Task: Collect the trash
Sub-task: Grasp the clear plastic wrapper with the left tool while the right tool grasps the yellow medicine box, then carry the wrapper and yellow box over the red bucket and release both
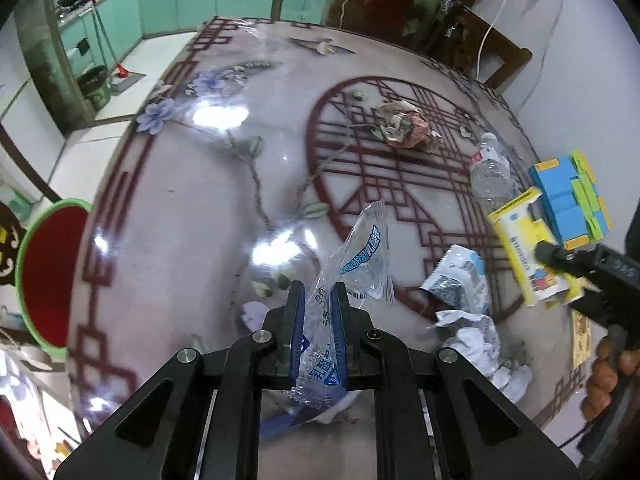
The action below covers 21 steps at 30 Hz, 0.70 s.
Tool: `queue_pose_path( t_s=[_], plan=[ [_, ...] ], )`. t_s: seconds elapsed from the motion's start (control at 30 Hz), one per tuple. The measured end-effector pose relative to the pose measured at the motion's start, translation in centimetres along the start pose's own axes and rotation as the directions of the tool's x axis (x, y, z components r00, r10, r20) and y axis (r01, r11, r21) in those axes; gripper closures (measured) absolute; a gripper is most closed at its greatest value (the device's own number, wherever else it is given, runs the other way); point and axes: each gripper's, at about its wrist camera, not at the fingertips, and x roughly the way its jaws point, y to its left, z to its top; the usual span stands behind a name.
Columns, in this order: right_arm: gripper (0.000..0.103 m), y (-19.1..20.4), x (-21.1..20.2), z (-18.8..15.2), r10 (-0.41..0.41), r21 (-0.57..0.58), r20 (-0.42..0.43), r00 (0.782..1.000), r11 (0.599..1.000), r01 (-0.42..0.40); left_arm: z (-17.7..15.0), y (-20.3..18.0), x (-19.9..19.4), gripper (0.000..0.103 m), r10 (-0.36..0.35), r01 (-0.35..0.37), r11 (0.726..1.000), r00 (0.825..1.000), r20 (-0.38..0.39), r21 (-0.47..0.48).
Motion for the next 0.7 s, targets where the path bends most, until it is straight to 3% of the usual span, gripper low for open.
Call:
queue_pose_path(
  t_s=[0.4, 0.7],
  plan=[
    [0.059, 6.7, -1.9, -1.3, -0.020, -0.166, 0.059, 0.998, 0.986, 0.029, -0.2, 3.5, -2.1, 0.090, 0.017, -0.017, 1.000, 0.999, 0.048, -0.013],
    [0.059, 12.5, -1.0, -3.3, -0.006, -0.278, 0.070, 0.998, 0.960, 0.025, -0.5, 9.1, -3.9, 0.090, 0.057, -0.049, 0.994, 0.995, 0.084, -0.094]
  ],
)
